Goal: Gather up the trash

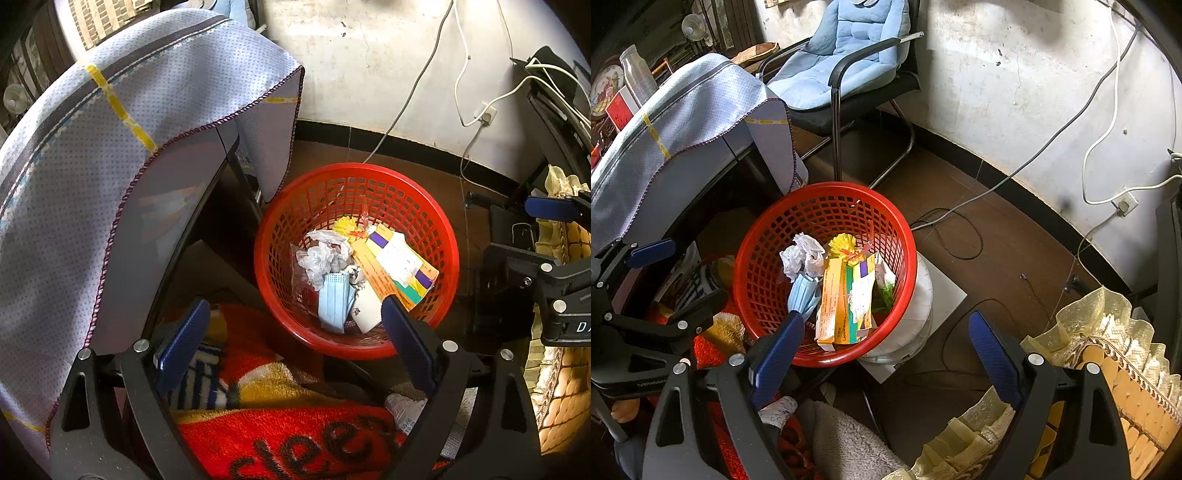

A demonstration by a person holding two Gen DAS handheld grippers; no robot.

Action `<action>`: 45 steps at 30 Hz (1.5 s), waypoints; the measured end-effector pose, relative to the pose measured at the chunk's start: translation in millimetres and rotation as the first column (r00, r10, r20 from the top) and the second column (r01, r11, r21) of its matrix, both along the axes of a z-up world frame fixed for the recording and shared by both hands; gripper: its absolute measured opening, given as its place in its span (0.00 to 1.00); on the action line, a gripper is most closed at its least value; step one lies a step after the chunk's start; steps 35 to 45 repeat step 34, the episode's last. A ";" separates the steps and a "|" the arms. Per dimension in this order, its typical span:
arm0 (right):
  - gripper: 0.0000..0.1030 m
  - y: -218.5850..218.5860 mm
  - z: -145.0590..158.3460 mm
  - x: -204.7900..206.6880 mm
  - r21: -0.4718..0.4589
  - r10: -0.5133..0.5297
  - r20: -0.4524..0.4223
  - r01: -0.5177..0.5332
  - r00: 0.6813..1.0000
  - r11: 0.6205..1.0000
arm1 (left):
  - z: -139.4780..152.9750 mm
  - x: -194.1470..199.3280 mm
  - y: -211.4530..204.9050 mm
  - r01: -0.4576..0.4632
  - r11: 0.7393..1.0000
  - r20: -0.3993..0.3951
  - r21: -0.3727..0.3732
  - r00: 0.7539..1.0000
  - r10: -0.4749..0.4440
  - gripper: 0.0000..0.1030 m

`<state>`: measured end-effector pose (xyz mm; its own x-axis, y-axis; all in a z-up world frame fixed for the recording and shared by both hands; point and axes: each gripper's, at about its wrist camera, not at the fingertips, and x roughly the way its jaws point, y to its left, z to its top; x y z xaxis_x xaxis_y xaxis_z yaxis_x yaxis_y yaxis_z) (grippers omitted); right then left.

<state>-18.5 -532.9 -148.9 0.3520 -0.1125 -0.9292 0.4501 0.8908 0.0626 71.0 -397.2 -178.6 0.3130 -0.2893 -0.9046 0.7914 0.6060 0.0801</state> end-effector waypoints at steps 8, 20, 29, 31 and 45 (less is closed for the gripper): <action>0.86 -0.1 -0.1 0.2 0.000 -0.001 0.000 0.001 1.000 1.000 | -1.6 -0.5 -1.0 0.003 1.000 -0.002 0.007 1.000 -0.003 0.88; 0.86 0.3 -0.7 0.0 0.000 -0.001 -0.001 0.001 1.000 1.000 | -2.5 -0.9 -1.9 0.007 1.000 -0.002 0.013 1.000 -0.007 0.88; 0.86 0.2 -0.8 -0.2 0.000 -0.002 -0.001 0.002 1.000 1.000 | -4.2 -3.0 -3.0 0.013 0.999 0.023 0.030 1.000 -0.014 0.89; 0.86 -0.5 -0.4 -0.5 0.001 -0.003 0.000 0.003 1.000 1.000 | -3.0 -3.8 -3.4 0.015 1.000 0.027 0.028 0.999 -0.016 0.89; 0.86 -0.3 -0.8 -0.7 0.001 -0.004 0.000 0.004 1.000 1.000 | -1.0 -3.7 -2.6 0.013 1.000 0.031 0.022 0.999 -0.014 0.89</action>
